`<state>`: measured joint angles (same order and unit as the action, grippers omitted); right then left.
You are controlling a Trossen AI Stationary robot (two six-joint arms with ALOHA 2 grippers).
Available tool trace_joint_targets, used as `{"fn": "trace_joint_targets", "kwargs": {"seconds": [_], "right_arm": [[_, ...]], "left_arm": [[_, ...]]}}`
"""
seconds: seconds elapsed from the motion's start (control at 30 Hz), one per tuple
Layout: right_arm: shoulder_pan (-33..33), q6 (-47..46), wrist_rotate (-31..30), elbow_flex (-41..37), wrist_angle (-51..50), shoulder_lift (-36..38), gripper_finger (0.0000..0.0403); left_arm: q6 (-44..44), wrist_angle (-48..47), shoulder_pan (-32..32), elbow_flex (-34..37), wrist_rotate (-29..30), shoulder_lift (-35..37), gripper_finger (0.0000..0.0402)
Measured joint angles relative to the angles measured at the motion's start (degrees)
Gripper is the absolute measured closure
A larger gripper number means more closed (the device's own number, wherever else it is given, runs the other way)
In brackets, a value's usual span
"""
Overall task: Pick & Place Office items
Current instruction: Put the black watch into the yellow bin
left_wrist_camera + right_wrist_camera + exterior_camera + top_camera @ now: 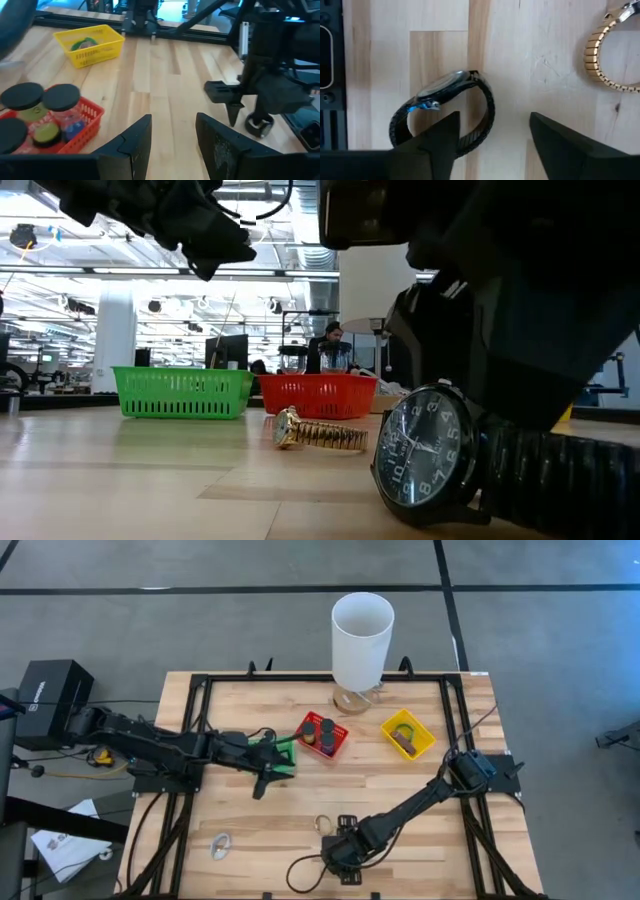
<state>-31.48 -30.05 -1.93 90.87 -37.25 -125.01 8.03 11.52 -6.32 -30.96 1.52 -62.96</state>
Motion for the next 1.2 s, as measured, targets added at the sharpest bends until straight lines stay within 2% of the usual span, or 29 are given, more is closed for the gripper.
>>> {"fn": "trace_joint_targets", "kwargs": {"seconds": [0.27, 0.43, 0.57, 0.7, 0.9, 1.03, 1.2], "right_arm": [[0.15, -0.93, -0.91, 0.0, -0.38, 0.0, 0.0306], [0.42, -4.87, -1.19, 0.08, -5.79, 0.12, 0.0387], [0.31, -6.13, -5.34, 1.99, -17.09, 0.55, 0.0386], [0.03, -6.09, -13.02, 5.61, -34.76, 0.57, 0.0393], [1.56, -5.56, -18.65, 6.06, -53.12, 1.8, 0.0389], [2.72, -4.47, -23.46, 1.06, -51.49, 8.73, 0.0393], [4.79, -11.99, -32.18, -10.04, -49.76, 22.64, 0.0398]], "left_arm": [[0.03, 0.34, -2.91, 0.0, 0.0, 0.0, 0.0253], [1.82, 0.6, -4.11, 0.0, -0.03, 0.0, 0.0253], [1.9, 1.06, -4.66, 0.0, -0.02, 0.0, 0.0253], [1.92, 1.22, -4.66, 0.0, -0.02, 0.0, 0.0253], [3.63, 1.47, -4.66, 0.0, -0.02, 0.0, 0.0253], [6.8, 1.45, -4.66, 0.0, -0.04, 0.0, 0.0253], [10.84, 1.51, -4.97, -0.04, -0.04, -0.55, 0.0253]]}}
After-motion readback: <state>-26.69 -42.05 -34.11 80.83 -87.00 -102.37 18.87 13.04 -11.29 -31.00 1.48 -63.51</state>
